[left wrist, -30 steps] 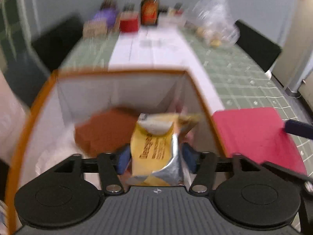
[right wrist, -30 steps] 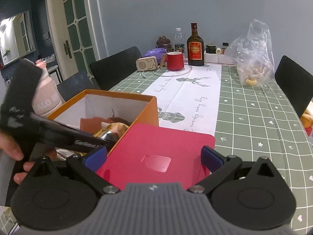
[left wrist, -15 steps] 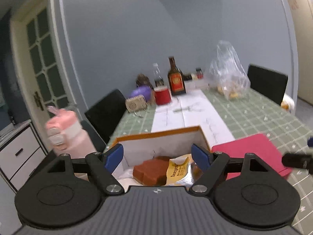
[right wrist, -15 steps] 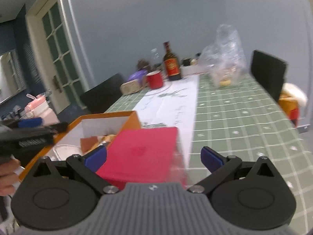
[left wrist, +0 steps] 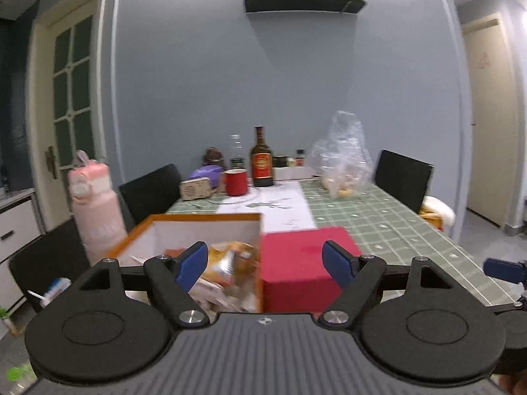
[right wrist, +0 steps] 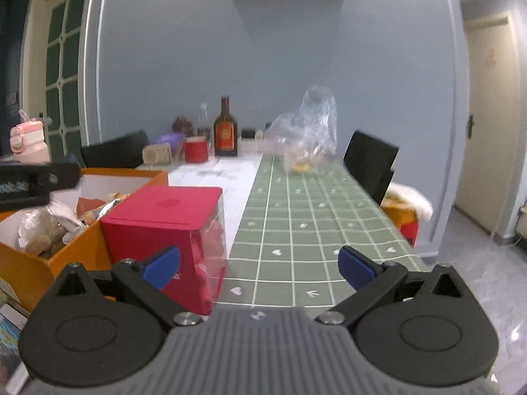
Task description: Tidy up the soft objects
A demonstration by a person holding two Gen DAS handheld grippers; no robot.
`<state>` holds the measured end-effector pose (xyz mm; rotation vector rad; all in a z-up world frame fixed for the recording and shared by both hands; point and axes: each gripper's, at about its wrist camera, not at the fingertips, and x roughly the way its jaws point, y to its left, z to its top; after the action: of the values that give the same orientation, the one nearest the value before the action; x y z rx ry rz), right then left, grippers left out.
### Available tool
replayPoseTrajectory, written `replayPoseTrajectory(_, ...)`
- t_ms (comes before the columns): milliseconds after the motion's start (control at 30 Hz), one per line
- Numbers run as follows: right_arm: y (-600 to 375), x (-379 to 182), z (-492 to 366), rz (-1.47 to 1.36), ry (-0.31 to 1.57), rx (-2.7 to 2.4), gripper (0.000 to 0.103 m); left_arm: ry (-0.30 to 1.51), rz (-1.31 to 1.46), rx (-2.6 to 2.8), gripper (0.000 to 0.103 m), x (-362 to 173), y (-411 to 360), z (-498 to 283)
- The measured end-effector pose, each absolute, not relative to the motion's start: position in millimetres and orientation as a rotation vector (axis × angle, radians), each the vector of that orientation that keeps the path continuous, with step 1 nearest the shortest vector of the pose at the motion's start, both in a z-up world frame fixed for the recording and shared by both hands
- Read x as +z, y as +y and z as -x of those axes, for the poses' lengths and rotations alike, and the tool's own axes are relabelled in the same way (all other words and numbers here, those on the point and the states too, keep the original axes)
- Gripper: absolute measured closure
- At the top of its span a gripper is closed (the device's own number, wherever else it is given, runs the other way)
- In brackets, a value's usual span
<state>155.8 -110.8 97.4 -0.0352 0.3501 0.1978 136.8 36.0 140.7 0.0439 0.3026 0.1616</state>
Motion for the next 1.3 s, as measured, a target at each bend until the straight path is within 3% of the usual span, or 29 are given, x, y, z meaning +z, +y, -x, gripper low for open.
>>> replayPoseTrajectory(333, -117, 61, -115, 0.036, 0.366, 0.227, 0.003, 0.319, -0.039, 0.137, 0.011, 95, 11, -103)
replayPoseTrajectory(1300, -125, 78, -74, 0.039, 0.345, 0.288, 0.003, 0.297, -0.027, 0.182, 0.011, 91, -2, -58)
